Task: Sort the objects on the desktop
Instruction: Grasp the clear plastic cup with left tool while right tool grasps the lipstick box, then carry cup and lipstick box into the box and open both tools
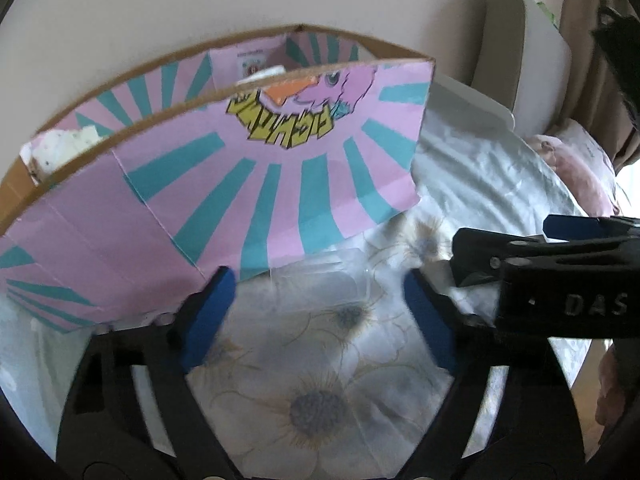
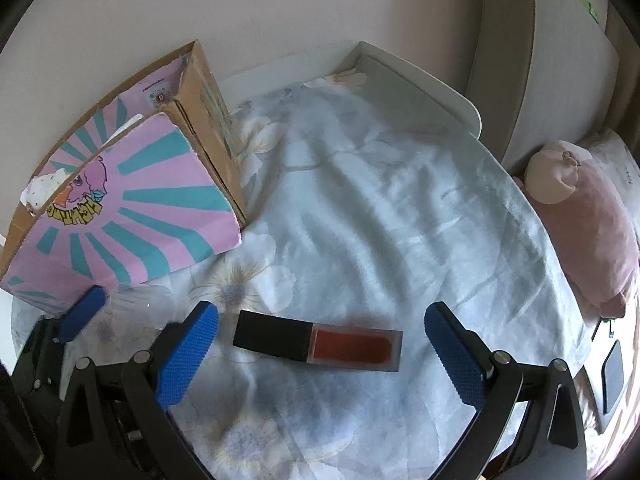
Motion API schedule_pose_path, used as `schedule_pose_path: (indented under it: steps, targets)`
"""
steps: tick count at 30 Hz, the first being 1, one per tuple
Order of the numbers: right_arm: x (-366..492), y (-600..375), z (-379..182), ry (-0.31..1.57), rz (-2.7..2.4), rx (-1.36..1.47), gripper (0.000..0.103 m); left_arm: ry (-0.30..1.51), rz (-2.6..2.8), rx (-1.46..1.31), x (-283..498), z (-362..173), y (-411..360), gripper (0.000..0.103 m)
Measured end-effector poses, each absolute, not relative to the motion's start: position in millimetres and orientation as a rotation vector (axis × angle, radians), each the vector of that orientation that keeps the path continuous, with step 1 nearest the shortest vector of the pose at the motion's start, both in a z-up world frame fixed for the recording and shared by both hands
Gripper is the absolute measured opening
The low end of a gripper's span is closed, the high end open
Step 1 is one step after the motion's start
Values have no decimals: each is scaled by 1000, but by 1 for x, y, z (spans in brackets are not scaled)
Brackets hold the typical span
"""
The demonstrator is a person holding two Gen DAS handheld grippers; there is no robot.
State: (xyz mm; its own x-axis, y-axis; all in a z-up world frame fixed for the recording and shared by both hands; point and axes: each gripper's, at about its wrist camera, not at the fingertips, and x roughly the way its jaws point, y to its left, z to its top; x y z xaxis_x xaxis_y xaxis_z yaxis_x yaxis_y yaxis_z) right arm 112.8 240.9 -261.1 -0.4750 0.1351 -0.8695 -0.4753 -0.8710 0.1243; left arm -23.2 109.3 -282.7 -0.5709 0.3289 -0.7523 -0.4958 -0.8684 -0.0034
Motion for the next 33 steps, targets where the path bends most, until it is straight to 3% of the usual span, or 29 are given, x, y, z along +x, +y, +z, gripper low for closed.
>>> schedule_pose_path:
  steps: [2,5,19,33]
  targets:
    - [114,239,-261,490,2366,-1353,99,269,2403,-1114,-26,-284,107,66]
    - [113,237,-264,480,2366,-1376,81,266,2387,-1146,-27,-287,104,42]
    - [116,243,-252,485,2393,-1376,81,270,2363,-1161,-22,-264,91,41]
    - [100,233,-167,405,2576,-1348,81,179,2347,-1149,-18,-179,75,41]
